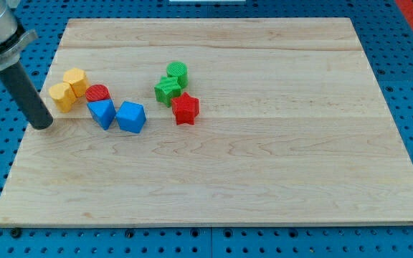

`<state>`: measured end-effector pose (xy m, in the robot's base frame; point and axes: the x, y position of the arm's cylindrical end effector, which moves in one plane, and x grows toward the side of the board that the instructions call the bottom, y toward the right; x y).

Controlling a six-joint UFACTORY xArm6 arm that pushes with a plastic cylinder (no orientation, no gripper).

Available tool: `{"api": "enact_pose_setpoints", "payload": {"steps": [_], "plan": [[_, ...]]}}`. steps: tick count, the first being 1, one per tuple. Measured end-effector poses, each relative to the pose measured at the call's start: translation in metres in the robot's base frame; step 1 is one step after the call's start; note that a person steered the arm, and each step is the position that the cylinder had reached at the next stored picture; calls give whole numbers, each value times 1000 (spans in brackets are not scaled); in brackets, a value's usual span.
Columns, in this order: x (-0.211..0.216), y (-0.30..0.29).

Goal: Push the red circle close to the blue cube

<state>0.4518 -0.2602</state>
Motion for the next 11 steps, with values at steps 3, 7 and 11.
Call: {"api": "enact_pose_setpoints", "payload": {"steps": [3, 7, 11], "plan": [[1, 9], [-60, 58], [-44, 54]]}}
